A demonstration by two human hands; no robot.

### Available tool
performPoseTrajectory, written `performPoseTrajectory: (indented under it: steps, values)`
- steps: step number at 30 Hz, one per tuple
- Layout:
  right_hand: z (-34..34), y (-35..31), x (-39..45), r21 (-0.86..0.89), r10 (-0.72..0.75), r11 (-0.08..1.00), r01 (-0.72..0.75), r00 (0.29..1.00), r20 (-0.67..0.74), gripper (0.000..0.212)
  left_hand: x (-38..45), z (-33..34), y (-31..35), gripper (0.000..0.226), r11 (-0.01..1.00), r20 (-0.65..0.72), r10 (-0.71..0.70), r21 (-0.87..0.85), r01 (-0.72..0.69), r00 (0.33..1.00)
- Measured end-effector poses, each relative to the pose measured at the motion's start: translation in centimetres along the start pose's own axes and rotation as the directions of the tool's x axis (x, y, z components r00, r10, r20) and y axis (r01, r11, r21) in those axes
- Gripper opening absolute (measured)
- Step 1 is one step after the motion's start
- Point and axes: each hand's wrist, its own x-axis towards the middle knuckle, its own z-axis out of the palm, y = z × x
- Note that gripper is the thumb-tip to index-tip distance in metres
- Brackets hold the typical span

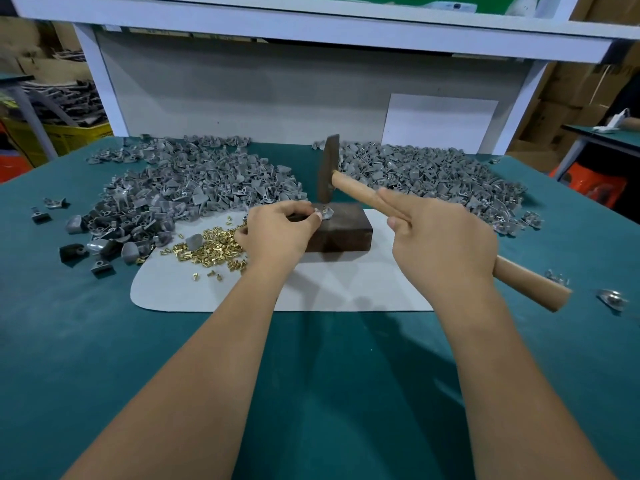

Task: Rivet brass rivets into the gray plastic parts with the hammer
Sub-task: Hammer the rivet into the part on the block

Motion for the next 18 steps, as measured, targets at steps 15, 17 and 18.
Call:
performPoseTrajectory:
  steps: [15, 17, 18]
  values:
    - [-0.1, -0.39, -0.11, -0.009, -0.023, 1.0, 0.024, 1.0, 0.01, 0.041, -0.06, 0.72, -0.07, 0.009, 0.995, -0.085, 0.015, 0.104, -0.006, 0.996]
    - [-0.28, -0.42, -0.08, 0.0, -0.016, 1.0, 0.016, 0.999, -0.03, 0.04, -0.02, 0.55, -0.13, 0.008, 0.997, -0.078, 0.005, 0.074, 0.0, 0.997]
    - [-0.33, -0.43, -0.07, -0.001, -0.02, 1.0, 0.02, 0.999, -0.04, 0.04, 0.04, 0.54, -0.11, 0.008, 0.998, -0.075, -0.001, 0.064, 0.006, 0.997]
